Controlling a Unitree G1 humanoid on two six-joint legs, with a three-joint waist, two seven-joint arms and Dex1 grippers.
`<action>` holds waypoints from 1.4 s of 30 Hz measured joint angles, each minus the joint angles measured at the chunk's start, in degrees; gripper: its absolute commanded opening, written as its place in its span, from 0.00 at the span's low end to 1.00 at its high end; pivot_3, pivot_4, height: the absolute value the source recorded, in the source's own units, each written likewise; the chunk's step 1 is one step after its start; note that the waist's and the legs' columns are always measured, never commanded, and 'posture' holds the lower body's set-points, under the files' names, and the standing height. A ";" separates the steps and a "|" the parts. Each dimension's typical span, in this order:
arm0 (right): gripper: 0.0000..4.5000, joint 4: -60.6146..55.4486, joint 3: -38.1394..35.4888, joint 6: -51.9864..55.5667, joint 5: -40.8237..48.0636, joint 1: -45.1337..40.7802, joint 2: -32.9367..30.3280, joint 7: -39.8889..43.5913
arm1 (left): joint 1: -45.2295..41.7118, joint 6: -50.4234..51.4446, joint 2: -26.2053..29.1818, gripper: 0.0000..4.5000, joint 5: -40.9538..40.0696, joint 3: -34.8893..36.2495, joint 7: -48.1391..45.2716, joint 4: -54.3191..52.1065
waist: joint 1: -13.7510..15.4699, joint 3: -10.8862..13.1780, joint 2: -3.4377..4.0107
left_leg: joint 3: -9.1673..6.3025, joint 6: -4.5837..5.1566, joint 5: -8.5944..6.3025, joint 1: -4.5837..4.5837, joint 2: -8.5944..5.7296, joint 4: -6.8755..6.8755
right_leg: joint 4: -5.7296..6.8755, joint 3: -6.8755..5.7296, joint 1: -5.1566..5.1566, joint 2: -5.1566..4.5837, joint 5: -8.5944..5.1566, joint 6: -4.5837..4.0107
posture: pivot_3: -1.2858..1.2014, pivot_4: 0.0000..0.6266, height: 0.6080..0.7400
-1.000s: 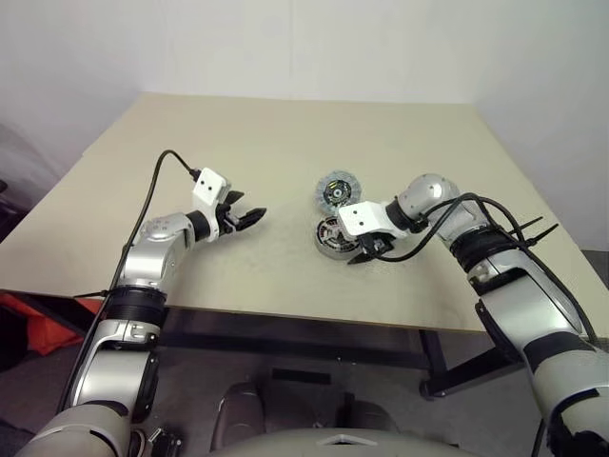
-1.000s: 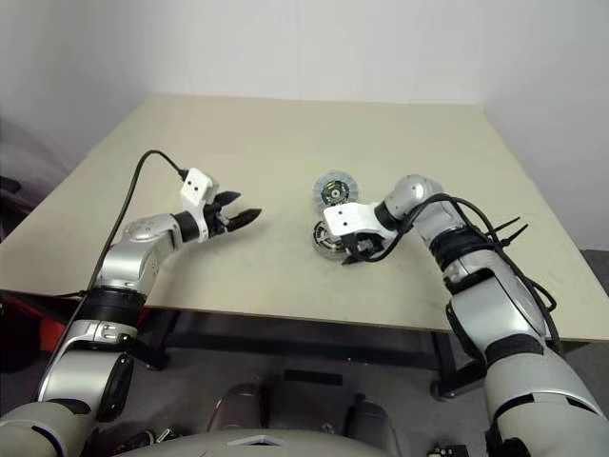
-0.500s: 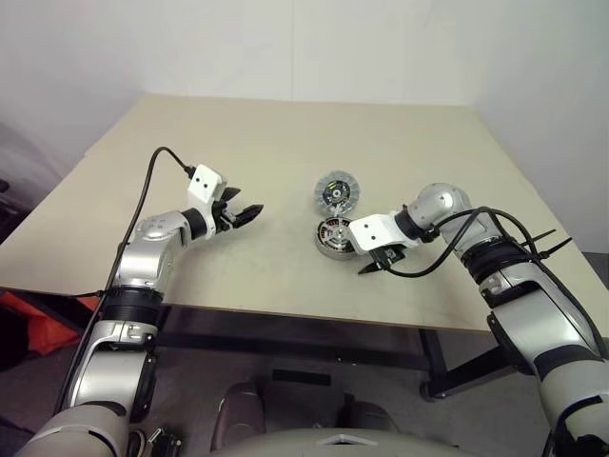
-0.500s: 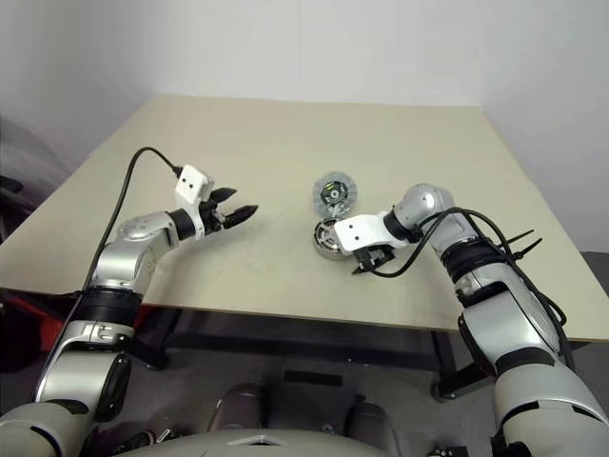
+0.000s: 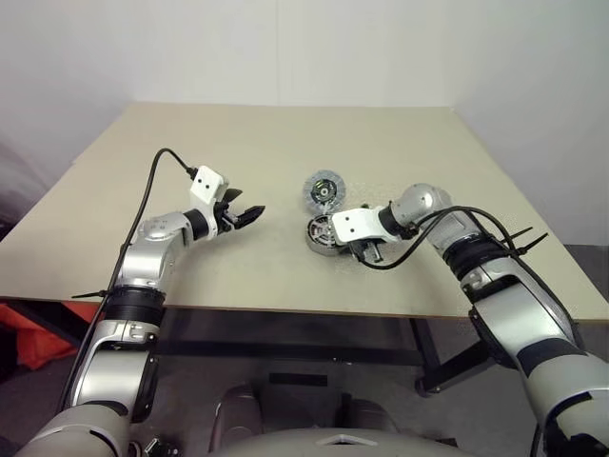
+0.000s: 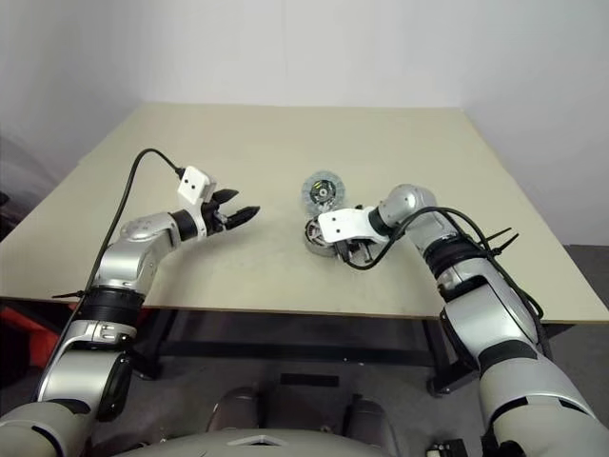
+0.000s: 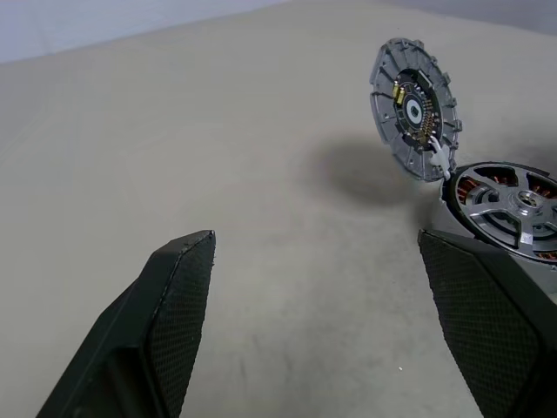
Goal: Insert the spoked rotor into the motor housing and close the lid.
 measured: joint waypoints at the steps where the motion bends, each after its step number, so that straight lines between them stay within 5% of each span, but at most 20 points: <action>1: 0.01 0.36 0.00 -0.06 -0.14 0.00 0.00 0.02 | 0.06 0.00 0.03 0.88 0.00 0.04 0.04 -0.04 | -0.01 0.01 -0.04 | 0.01 0.00 0.00 0.02 0.00 0.01 | 0.00 0.00 0.02 0.00 0.00 0.00 | 0.52 0.00 1.00; 13: 0.01 -2.61 -0.86 5.71 0.94 0.56 0.41 0.53 | 1.22 0.11 0.01 0.88 -0.06 0.04 0.30 -1.23 | -0.03 0.18 -0.04 | 0.08 0.00 0.00 0.04 0.04 -0.02 | 0.00 0.04 -0.06 0.02 0.01 -0.01 | 0.52 0.00 1.00; 20: 0.01 -25.47 -8.99 54.92 13.22 3.45 4.10 2.36 | 2.72 0.61 -0.58 0.88 -0.23 0.23 1.31 -2.54 | 0.33 0.42 0.00 | 0.08 -0.04 0.04 -0.84 0.19 -0.07 | 0.01 -0.05 -0.88 0.19 0.10 -0.16 | 0.52 0.00 1.00; 25: 0.01 -30.95 -13.97 85.39 17.13 0.33 7.34 -7.42 | 4.28 1.22 -0.60 0.88 -0.43 0.32 1.87 -3.74 | 0.83 0.46 0.02 | 0.08 -0.35 0.01 -0.87 0.17 -0.16 | -0.05 -0.06 -0.92 0.17 0.07 -0.20 | 0.52 0.00 1.00; 31: 0.01 -32.87 -20.14 107.43 19.99 -2.23 10.67 -19.41 | 5.82 2.24 -0.26 0.88 -0.90 0.62 2.49 -5.65 | 1.66 0.52 0.09 | 0.11 -1.04 0.41 -0.58 0.10 -0.66 | -0.10 0.04 -0.96 0.15 0.06 -0.17 | 0.52 0.00 1.00; 42: 0.01 -29.00 -35.64 112.24 24.15 -9.00 24.83 -41.17 | 7.77 3.50 0.68 0.88 -1.55 1.07 3.35 -8.83 | 1.78 0.57 0.16 | 0.10 -1.76 0.85 -0.41 0.27 -1.39 | -0.07 0.03 -1.19 0.40 0.03 -0.20 | 0.52 0.00 1.00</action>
